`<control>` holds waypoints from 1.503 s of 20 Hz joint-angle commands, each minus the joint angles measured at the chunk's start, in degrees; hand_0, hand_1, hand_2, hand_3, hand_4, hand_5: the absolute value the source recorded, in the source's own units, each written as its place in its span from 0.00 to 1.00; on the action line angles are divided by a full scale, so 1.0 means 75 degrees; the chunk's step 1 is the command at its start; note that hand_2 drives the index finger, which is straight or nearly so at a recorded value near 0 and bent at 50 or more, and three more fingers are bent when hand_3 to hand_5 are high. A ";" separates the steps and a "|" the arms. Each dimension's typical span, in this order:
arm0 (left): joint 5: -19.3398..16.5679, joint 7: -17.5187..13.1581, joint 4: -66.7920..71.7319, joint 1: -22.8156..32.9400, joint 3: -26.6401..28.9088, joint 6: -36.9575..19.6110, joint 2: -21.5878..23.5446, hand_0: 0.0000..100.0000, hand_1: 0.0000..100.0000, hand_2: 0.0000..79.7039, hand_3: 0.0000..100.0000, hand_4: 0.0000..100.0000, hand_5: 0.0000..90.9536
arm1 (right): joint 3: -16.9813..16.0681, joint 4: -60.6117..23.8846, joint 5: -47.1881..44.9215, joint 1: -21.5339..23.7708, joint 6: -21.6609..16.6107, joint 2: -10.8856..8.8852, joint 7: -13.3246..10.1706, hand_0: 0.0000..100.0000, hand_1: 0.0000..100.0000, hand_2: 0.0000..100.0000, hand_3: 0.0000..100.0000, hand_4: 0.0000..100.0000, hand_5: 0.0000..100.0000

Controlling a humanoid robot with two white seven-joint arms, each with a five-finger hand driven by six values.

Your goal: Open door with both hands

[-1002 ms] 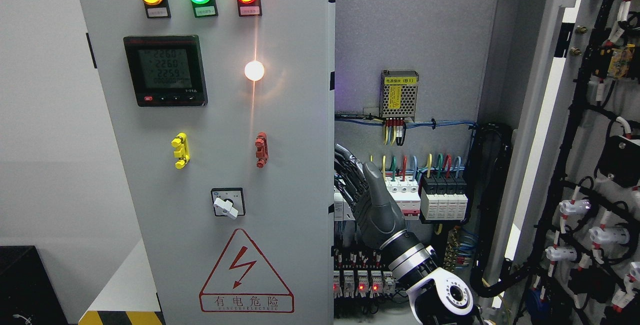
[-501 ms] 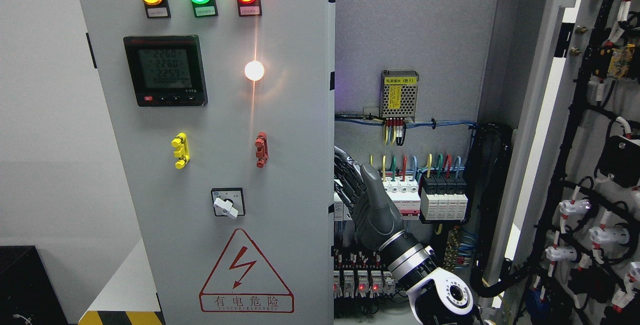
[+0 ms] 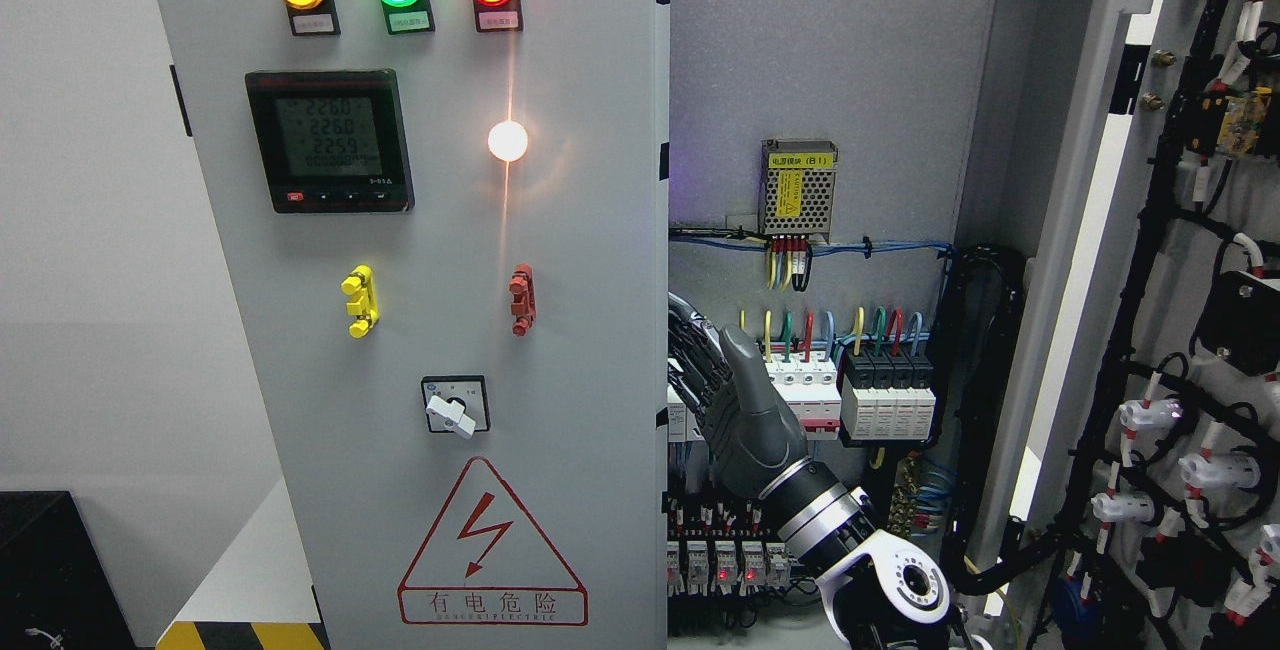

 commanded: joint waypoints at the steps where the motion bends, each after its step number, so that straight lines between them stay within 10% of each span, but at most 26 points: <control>1: 0.0000 -0.0047 0.0000 -0.0023 0.0000 -0.0006 0.0000 0.00 0.00 0.00 0.00 0.00 0.00 | 0.0089 0.0095 -0.0002 -0.0091 -0.0015 -0.0001 0.0005 0.19 0.00 0.00 0.00 0.00 0.00; 30: 0.0000 -0.0035 0.0000 -0.0023 0.0000 -0.0006 0.0000 0.00 0.00 0.00 0.00 0.00 0.00 | -0.0028 0.0177 -0.0330 -0.0103 -0.0027 0.0011 0.0544 0.19 0.00 0.00 0.00 0.00 0.00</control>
